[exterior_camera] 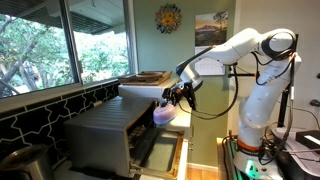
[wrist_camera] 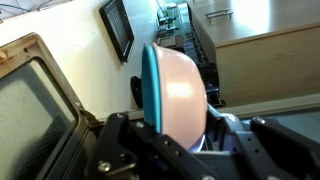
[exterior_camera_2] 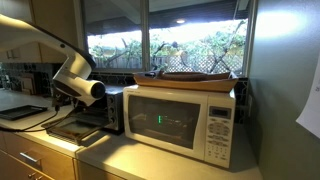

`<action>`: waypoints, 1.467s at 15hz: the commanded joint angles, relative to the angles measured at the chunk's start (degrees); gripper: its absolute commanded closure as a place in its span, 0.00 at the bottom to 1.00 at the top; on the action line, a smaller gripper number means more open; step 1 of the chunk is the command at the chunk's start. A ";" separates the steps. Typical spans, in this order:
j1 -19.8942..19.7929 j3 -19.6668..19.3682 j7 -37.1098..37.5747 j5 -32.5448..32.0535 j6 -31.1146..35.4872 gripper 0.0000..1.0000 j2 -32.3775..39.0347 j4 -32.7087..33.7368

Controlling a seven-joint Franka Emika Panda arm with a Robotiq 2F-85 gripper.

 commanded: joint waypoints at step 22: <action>0.89 9.11 -21.51 31.48 28.30 0.97 1.96 -5.49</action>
